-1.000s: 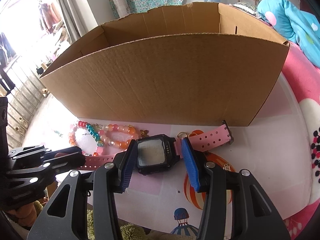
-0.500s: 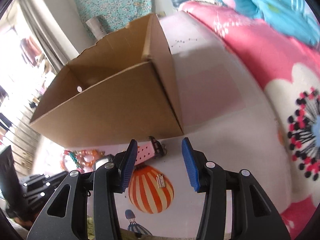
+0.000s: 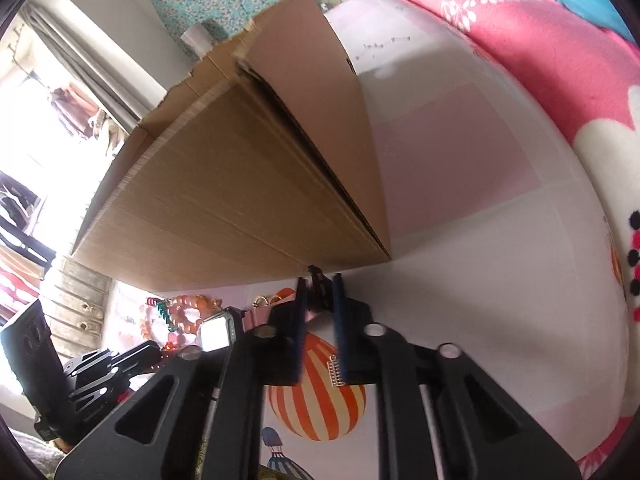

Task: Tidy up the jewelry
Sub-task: 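Lift the watch with the right gripper and carry it over the box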

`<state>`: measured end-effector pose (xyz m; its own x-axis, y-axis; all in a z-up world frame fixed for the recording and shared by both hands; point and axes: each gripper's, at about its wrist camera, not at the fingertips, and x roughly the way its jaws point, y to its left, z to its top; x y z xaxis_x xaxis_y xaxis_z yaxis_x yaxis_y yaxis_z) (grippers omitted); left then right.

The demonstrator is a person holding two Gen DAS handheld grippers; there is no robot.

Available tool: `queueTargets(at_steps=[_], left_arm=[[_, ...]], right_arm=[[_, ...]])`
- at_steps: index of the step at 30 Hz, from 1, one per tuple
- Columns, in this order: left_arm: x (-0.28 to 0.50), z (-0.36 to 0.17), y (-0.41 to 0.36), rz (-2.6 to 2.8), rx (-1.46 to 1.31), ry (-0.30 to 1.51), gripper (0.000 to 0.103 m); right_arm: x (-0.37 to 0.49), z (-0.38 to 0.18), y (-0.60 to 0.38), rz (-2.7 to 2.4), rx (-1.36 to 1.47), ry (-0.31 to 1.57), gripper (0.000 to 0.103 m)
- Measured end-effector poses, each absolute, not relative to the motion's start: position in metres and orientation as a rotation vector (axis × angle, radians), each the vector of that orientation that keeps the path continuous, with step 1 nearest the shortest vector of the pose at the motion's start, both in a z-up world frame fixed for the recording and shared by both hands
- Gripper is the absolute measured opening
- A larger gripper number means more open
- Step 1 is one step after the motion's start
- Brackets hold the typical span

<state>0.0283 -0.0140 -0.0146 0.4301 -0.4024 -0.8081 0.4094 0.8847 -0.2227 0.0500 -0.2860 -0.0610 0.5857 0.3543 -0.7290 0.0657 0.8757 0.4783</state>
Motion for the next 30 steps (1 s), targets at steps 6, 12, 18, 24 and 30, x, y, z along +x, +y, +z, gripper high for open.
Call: queueTargets(at_steps=[6,12,18,24,30], left_arm=[[0.019,0.000,-0.016,-0.549,-0.004,0.930,0.003],[0.003,0.026,-0.016,-0.599,-0.024,0.827,0.002],[-0.011,0.075,-0.009,-0.651,-0.023,0.672,0.002],[0.010,0.129,-0.001,-0.678,-0.057,0.562,0.002],[0.063,0.140,-0.001,-0.612,-0.088,0.653,0.002]], right_arm=[[0.035,-0.031,-0.275,0.164,0.431,0.848,0.007],[0.008,-0.001,-0.269,0.143,0.375,0.753,0.007],[-0.022,0.055,-0.267,0.156,0.352,0.607,0.007],[-0.009,0.114,-0.261,0.201,0.257,0.473,0.007],[0.068,0.123,-0.265,0.272,0.255,0.598,0.007]])
